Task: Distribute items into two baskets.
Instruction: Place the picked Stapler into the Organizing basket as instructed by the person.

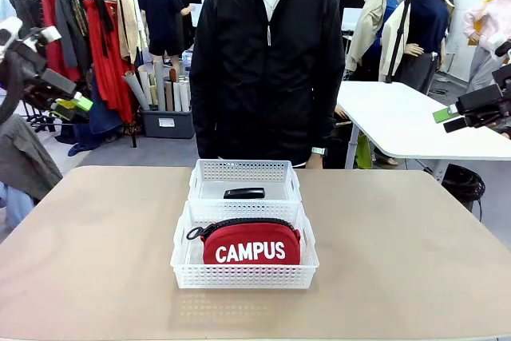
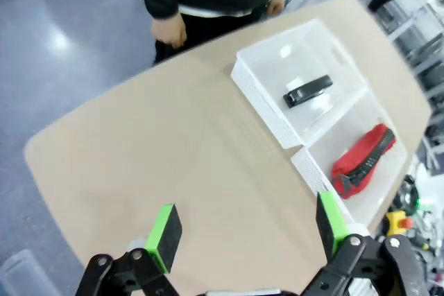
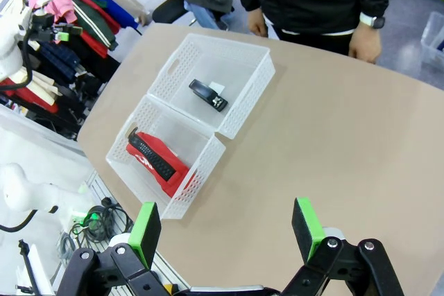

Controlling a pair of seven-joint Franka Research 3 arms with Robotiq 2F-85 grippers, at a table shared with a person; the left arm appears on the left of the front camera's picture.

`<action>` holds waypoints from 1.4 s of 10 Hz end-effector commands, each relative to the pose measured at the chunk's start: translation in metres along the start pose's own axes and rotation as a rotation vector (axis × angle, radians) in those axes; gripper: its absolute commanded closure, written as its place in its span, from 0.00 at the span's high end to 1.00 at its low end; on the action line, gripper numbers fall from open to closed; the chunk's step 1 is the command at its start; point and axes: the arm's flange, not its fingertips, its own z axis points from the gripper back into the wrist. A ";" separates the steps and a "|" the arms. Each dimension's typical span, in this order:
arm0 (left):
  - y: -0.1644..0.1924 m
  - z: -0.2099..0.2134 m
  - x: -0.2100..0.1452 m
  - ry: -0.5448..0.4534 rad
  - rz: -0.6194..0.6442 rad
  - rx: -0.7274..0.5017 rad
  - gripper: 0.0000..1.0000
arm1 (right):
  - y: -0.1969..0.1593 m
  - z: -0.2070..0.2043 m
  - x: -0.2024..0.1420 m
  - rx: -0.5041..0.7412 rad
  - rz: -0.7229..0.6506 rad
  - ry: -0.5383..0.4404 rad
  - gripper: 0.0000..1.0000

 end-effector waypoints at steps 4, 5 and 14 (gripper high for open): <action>0.022 -0.004 -0.012 -0.105 -0.009 -0.104 1.00 | 0.001 0.000 0.001 0.006 0.004 -0.007 1.00; 0.023 -0.005 -0.009 -0.105 -0.044 -0.125 1.00 | 0.001 0.000 0.001 0.006 0.004 -0.007 1.00; 0.018 0.001 -0.014 -0.089 0.018 -0.065 1.00 | 0.001 0.000 0.001 0.006 0.004 -0.007 1.00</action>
